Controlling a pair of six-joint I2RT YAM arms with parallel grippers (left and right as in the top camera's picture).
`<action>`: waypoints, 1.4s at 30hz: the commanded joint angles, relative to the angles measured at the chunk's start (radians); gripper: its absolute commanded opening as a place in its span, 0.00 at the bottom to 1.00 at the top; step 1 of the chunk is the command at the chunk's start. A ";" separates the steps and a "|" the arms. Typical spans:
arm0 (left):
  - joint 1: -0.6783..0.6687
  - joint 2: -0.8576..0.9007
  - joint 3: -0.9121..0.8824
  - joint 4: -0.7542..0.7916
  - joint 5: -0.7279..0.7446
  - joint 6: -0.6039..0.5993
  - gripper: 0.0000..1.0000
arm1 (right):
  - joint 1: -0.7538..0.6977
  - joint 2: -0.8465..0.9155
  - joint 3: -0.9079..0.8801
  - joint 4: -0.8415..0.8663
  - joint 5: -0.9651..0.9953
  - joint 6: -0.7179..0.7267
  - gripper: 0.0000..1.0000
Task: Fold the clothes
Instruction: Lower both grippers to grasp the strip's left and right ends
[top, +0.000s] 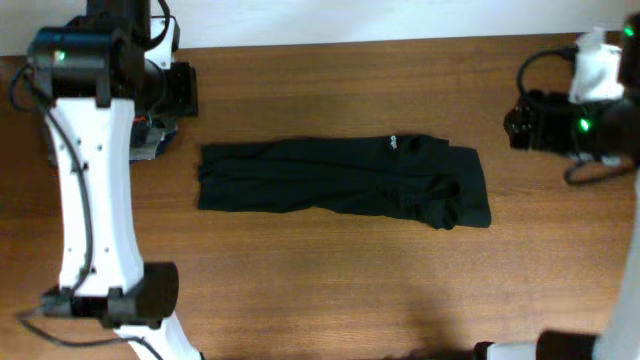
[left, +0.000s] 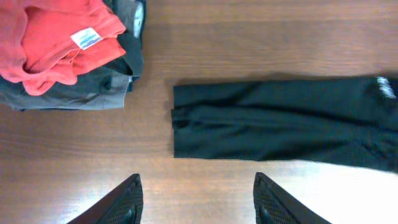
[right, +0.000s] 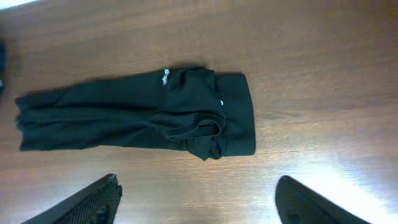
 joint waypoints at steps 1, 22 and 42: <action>-0.044 -0.063 -0.023 -0.004 -0.012 -0.028 0.57 | 0.003 -0.106 -0.090 -0.006 0.012 0.006 0.90; -0.025 -0.058 -0.952 0.809 0.025 0.121 0.84 | 0.003 -0.158 -0.784 0.393 -0.108 -0.062 0.93; 0.143 -0.051 -1.253 1.066 0.183 0.338 0.86 | 0.003 -0.154 -0.787 0.441 -0.108 -0.061 0.92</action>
